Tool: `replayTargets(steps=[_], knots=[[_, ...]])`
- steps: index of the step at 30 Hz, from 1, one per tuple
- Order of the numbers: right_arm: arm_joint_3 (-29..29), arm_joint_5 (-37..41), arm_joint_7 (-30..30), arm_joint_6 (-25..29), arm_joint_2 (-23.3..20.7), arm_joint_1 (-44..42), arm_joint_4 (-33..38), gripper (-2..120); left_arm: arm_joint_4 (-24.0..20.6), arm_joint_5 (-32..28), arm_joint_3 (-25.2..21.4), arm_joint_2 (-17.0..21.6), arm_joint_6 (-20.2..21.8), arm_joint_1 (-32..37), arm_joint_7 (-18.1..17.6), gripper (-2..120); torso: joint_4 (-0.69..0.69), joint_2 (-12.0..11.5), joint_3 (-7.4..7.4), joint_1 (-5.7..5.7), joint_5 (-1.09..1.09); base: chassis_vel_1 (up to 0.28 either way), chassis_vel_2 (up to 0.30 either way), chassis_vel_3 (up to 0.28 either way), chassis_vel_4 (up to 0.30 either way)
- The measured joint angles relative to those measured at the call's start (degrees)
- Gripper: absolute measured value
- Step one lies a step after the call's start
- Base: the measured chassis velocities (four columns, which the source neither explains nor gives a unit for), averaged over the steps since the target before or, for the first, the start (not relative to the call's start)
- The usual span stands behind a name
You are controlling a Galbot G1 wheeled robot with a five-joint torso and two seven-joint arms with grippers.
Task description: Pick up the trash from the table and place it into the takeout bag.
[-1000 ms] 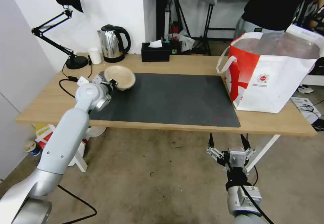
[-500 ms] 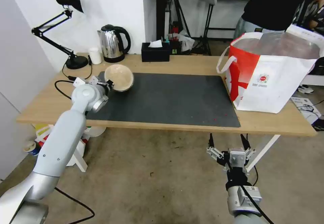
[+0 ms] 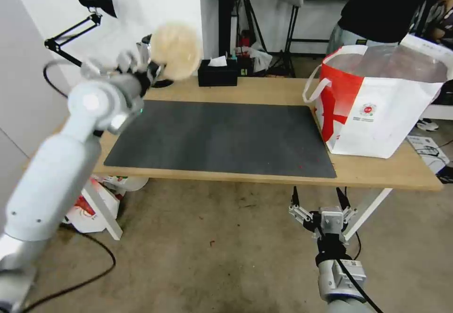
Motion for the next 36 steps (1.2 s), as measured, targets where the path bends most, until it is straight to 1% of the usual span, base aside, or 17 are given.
replayTargets(steps=[1, 5, 6, 9, 10, 12, 14, 15, 17, 18, 19, 20, 23, 25, 27, 34, 36], knots=[[0.0, 0.0, 0.0, 0.0, 0.0, 0.0, 0.0, 100, 0.0, 0.0, 0.0, 0.0, 0.0, 0.0, 0.0, 0, 0.0, 0.0, 0.0, 0.0, 0.0, 0.0, 0.0, 0.0, 0.0], [-0.01, 0.0, 0.0, 0.0, 0.0, 0.0, 0.0, 100, 2.49, 0.23, 7.76, -0.43, -1.89, -8.08, 6.68, 0, 0.04, 0.0, 0.01, 0.0, -0.02, 0.0, 0.0, 0.0, 0.0], [-0.01, 0.0, 0.0, 0.0, 0.0, 0.0, 0.0, 100, 2.49, 0.23, 7.76, -0.43, -1.89, -8.08, 6.68, 0, 0.04, 0.0, 0.01, 0.0, -0.02, 0.0, 0.0, 0.0, 0.0], [-0.01, 0.0, 0.0, 0.0, 0.0, 0.0, 0.0, 100, 7.49, 0.16, 14.58, -2.62, -4.6, -15.87, 12.74, 0, 0.01, 0.0, 0.01, 0.0, 0.01, 0.0, 0.0, 0.0, 0.0], [-0.01, 0.0, 0.0, 0.0, 0.0, 0.0, 0.0, 100, 7.49, 0.16, 14.58, -2.62, -4.6, -15.87, 12.74, 0, 0.01, 0.0, 0.01, 0.0, 0.01, 0.0, 0.0, 0.0, 0.0], [0.0, 0.0, 0.0, 0.0, 0.0, 0.0, 0.0, 100, 12.38, 0.27, 19.62, -5.45, -6.38, -21.47, 17.03, 0, 0.02, -0.01, 0.01, 0.01, 0.02, 0.0, 0.0, 0.0, 0.0], [0.0, 0.0, 0.0, 0.0, 0.0, 0.0, 0.0, 100, 15.78, 0.41, 22.54, -7.77, -6.83, -24.58, 18.93, 0, 0.02, 0.0, 0.01, 0.0, 0.01, 0.0, 0.0, 0.0, 0.0], [0.0, 0.0, 0.0, 0.0, 0.0, 0.0, 0.0, 100, 15.78, 0.41, 22.54, -7.77, -6.83, -24.58, 18.93, 0, 0.02, 0.0, 0.01, 0.0, 0.01, 0.0, 0.0, 0.0, 0.0], [-0.01, 0.0, 0.0, 0.0, 0.0, 0.0, 0.0, 100, 22.78, 0.85, 27.35, -11.97, -7.44, -29.26, 21.71, 0, -0.01, -0.01, 0.01, 0.01, 0.03, 0.0, 0.0, 0.0, 0.0], [-0.01, 0.0, 0.0, 0.0, 0.0, 0.0, 0.0, 100, 23.87, 0.92, 27.97, -12.54, -7.47, -29.79, 22.09, 0, -0.01, -0.01, 0.01, 0.01, 0.03, 0.0, 0.0, 0.0, 0.0], [-0.01, 0.0, 0.0, 0.0, 0.0, 0.0, 0.0, 100, 27.78, 1.09, 29.71, -14.6, -7.57, -31.44, 23.31, 0, 0.0, -0.01, 0.01, 0.01, 0.02, 0.0, 0.0, 0.0, 0.0], [-0.01, 0.0, 0.0, 0.0, 0.0, 0.0, 0.0, 100, 27.78, 1.09, 29.71, -14.6, -7.57, -31.44, 23.31, 0, 0.0, -0.01, 0.01, 0.01, 0.02, 0.0, 0.0, 0.0, 0.0], [-0.01, 0.0, 0.0, 0.0, 0.0, 0.0, 0.0, 100, 35.75, 1.98, 33.11, -19.27, -8.32, -34.09, 25.73, 0, 0.03, -0.01, 0.01, 0.01, 0.0, 0.0, 0.0, 0.0, 0.0], [-0.01, 0.0, 0.0, 0.0, 0.0, 0.0, 0.0, 100, 37.21, 2.24, 33.66, -20.23, -8.62, -34.43, 26.33, 0, 0.02, -0.01, 0.01, 0.01, 0.0, 0.0, 0.0, 0.0, 0.0], [0.0, 0.0, 0.0, 0.0, 0.0, 0.0, 0.0, 100, 41.18, 2.58, 35.17, -23.15, -8.95, -35.23, 28.34, 0, 0.0, -0.01, 0.02, 0.01, 0.01, 0.0, 0.0, 0.0, 0.0], [-0.01, 0.0, 0.0, 0.0, 0.0, 0.0, 0.0, 100, 47.84, 3.1, 39.81, -29.26, -9.94, -37.28, 32.84, 0, 0.01, -0.01, 0.01, 0.01, 0.01, 0.0, 0.0, 0.0, 0.0], [0.0, 0.0, 0.0, 0.0, 0.0, 0.0, 0.0, 100, 48.42, 3.16, 40.49, -30.0, -10.36, -37.54, 33.21, 0, 0.01, -0.01, 0.01, 0.01, 0.01, 0.0, 0.0, 0.0, 0.0]])
